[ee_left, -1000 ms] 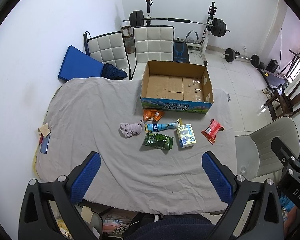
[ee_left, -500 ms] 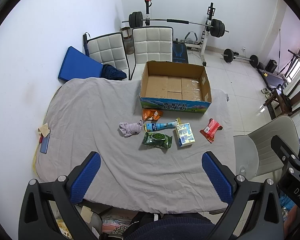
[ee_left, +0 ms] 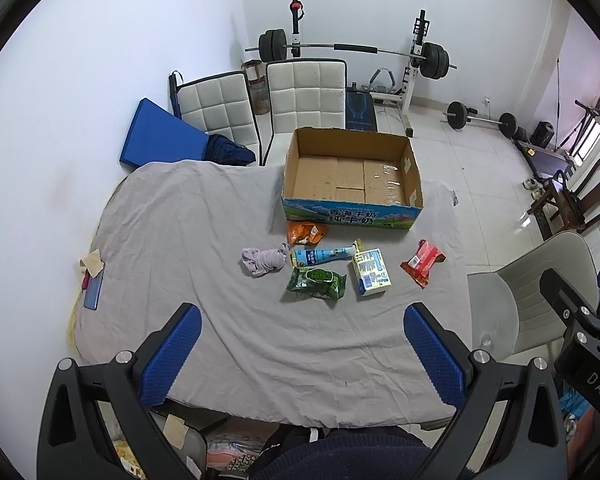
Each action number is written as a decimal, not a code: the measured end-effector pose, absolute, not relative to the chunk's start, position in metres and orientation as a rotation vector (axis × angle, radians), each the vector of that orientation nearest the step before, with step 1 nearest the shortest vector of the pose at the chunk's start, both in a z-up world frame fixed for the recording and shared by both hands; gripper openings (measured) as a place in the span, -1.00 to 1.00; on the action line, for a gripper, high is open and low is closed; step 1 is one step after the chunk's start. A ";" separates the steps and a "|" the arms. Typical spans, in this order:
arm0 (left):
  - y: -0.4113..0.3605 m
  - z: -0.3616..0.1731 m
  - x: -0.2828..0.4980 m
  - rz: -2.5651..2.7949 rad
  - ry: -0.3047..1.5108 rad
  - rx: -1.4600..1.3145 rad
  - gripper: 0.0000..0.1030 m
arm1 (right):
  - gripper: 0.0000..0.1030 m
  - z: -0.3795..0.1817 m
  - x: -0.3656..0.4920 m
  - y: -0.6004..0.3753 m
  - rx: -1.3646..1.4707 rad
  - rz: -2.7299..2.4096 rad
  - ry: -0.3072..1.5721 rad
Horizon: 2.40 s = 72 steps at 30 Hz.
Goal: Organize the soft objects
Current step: 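Grasp the green Deeyeo bag with the left tool while the right tool grasps the yellow milk carton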
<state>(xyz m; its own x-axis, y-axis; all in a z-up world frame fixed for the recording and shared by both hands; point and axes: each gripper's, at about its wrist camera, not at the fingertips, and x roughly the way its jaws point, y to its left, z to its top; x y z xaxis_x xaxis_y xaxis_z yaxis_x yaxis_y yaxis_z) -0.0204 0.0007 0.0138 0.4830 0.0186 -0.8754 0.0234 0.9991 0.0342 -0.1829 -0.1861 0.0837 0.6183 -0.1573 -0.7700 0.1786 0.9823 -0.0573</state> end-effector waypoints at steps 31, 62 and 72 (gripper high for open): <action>0.064 -0.360 0.155 0.196 1.708 -0.759 1.00 | 0.72 -0.330 0.099 -0.193 0.198 -0.045 1.592; 0.055 -0.357 0.155 0.267 1.715 -0.579 0.38 | 0.37 -0.392 0.119 -0.175 0.149 0.021 1.705; 0.011 -0.392 0.152 0.168 1.768 -0.273 0.09 | 0.31 -0.407 0.117 -0.172 0.134 0.004 1.728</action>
